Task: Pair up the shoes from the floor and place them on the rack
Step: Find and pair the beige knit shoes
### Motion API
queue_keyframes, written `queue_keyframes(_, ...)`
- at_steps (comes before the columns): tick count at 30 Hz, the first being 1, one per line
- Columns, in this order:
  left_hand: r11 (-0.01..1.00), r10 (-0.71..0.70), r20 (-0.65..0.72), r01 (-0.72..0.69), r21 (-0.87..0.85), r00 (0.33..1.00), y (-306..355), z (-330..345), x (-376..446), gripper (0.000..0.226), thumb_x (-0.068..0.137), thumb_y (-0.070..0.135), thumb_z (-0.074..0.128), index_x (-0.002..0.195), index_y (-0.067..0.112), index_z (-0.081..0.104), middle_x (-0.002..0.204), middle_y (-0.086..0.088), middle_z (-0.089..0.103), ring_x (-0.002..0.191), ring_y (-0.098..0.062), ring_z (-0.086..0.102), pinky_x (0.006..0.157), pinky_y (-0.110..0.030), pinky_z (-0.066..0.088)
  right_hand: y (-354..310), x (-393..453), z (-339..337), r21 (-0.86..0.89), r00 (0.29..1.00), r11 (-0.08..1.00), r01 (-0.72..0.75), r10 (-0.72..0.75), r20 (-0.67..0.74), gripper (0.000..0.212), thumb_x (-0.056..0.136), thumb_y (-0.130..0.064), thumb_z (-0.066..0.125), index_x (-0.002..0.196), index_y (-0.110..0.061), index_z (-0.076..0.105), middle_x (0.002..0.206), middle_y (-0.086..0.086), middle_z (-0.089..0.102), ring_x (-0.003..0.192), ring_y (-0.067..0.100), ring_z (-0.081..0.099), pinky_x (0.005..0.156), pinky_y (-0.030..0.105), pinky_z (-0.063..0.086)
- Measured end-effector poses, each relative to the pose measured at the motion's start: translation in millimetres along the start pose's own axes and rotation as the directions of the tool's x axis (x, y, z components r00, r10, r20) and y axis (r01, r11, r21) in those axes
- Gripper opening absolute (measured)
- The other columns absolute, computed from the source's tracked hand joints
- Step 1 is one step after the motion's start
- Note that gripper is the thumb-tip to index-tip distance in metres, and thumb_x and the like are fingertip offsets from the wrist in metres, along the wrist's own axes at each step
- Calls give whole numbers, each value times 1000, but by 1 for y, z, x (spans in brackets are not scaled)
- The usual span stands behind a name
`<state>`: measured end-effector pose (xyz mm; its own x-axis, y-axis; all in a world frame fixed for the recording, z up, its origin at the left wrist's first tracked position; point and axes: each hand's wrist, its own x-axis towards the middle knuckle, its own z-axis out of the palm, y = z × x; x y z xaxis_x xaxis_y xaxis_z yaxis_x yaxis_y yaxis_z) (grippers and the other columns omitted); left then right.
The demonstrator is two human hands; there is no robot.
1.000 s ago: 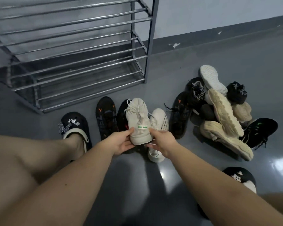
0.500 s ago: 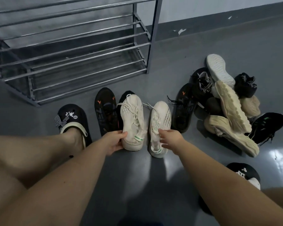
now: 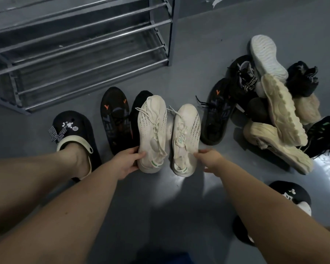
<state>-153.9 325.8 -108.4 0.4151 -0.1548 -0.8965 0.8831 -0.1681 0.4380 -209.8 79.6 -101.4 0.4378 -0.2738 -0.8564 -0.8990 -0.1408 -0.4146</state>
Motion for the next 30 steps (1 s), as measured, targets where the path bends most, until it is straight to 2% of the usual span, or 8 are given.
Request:
queue_keyframes(4,1000,1,7,-1,-18,1000,-1,0,-1,45,92,9,54,136,14,47,120,-4,60,108,-19,55,90,-33,43,9,12,5,34,999,999,-8,7,39,35,94,-13,53,128,-4,56,78,-4,55,63,6,47,56,18,38)
queue_keyframes(8,999,-7,12,8,-40,1000,-1,1,-1,44,92,8,54,135,14,48,105,0,65,93,-15,61,87,-32,45,15,18,9,95,998,995,-26,19,67,35,93,-8,54,128,-5,55,102,6,59,70,11,53,56,21,42)
queue_keyframes(10,998,-12,7,12,-55,1000,-1,3,-2,44,92,8,54,135,14,48,103,-1,66,87,-13,62,83,-31,46,18,21,10,129,997,990,-51,42,72,35,91,-9,56,126,-5,58,104,8,63,80,20,60,67,32,54)
queue_keyframes(12,998,-6,-7,5,-70,1000,-2,6,-3,44,92,7,54,135,13,49,118,-7,64,85,-13,61,81,-30,47,20,25,11,174,994,981,-84,69,90,34,90,-9,59,123,-2,59,105,11,65,88,27,62,80,42,55)
queue_keyframes(18,997,-12,-19,11,-74,1000,-2,5,-2,46,91,8,56,136,14,49,127,-9,61,98,-18,60,89,-32,46,19,19,36,338,981,932,-130,71,180,45,84,4,63,127,0,52,112,16,64,80,26,60,54,26,48)
queue_keyframes(22,996,-15,-20,13,-85,1000,-1,5,-4,43,92,8,55,134,15,50,122,-6,62,95,-16,60,87,-31,45,20,22,49,440,984,885,-153,94,153,43,82,7,63,124,4,54,95,14,66,68,25,53,52,25,48)
queue_keyframes(26,997,-29,-13,28,-77,1000,1,3,-2,43,92,8,54,134,15,50,124,-7,61,91,-14,60,88,-31,45,18,23,45,449,983,879,-161,102,153,34,84,-3,66,116,5,60,88,13,62,64,20,50,61,25,43)
queue_keyframes(30,996,-47,-7,46,-77,999,1,0,0,41,93,8,54,133,14,51,101,0,65,86,-12,61,89,-32,45,19,26,46,490,984,858,-156,89,156,34,83,-6,68,115,6,61,101,16,65,77,25,58,83,37,52)
